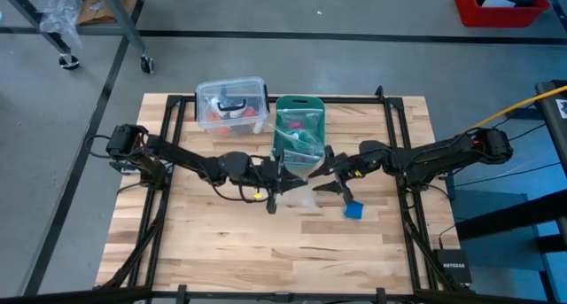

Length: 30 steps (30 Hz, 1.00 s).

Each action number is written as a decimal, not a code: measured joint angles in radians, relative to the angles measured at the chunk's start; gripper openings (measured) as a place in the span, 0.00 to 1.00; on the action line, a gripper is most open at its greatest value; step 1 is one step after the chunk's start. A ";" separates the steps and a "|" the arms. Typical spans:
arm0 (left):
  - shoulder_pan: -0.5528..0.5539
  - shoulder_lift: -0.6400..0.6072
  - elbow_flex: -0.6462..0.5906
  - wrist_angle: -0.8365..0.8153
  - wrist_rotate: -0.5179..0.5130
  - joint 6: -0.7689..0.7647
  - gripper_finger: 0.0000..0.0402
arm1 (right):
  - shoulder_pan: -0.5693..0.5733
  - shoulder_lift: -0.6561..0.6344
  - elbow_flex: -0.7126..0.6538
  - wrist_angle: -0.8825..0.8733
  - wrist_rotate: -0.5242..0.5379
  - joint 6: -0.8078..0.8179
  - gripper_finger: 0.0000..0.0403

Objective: Roll bandage
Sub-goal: Open the transparent zip bag

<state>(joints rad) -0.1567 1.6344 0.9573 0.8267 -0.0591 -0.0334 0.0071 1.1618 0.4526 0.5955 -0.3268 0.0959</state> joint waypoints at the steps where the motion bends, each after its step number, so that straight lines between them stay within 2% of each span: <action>1: -0.002 0.000 0.000 -0.001 0.000 0.000 0.00 | 0.000 0.000 0.000 0.000 0.007 0.000 0.48; 20: 0.015 0.002 -0.002 0.000 -0.030 0.008 0.00 | 0.000 -0.001 0.000 0.001 -0.051 0.001 0.48; 30: 0.015 0.002 -0.002 0.001 -0.050 0.000 0.00 | 0.000 -0.001 0.001 0.001 0.022 0.001 0.48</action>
<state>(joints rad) -0.1413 1.6363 0.9554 0.8272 -0.1094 -0.0338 0.0071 1.1610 0.4534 0.5968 -0.3045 0.0973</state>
